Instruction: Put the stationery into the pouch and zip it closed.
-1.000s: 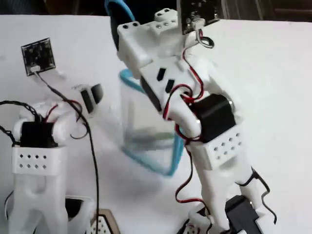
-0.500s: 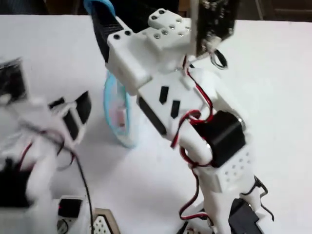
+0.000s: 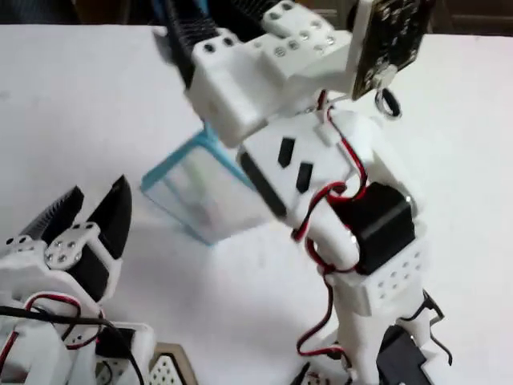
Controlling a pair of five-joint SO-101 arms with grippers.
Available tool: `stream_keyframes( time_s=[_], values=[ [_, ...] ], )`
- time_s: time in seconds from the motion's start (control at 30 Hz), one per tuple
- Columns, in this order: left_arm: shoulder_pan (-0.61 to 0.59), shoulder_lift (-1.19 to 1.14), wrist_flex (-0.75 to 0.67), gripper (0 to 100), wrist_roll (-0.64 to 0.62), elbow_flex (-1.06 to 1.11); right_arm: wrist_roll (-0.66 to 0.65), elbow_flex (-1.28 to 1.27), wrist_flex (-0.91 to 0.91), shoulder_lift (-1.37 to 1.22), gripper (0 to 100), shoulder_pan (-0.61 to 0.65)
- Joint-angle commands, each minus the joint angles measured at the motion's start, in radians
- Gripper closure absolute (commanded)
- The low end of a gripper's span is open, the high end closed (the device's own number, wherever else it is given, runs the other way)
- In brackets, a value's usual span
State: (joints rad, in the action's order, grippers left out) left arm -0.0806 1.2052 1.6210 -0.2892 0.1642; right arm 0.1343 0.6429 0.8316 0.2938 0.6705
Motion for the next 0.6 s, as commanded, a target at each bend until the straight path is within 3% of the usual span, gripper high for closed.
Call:
stream_keyframes(
  time_s=[0.0, 0.2, 0.57],
  values=[
    [0.002, 0.004, -0.002, 79, 0.012, -0.028, 0.002, 0.035, -0.001, 0.001, 98.2, -0.027],
    [0.002, -0.001, -0.086, 79, 0.104, 0.029, 0.002, 0.041, 0.013, 0.025, 98.2, -0.025],
    [0.004, -0.001, -0.157, 79, 0.110, 0.120, 0.002, 0.041, 0.068, 0.147, 98.2, -0.025]
  ],
)
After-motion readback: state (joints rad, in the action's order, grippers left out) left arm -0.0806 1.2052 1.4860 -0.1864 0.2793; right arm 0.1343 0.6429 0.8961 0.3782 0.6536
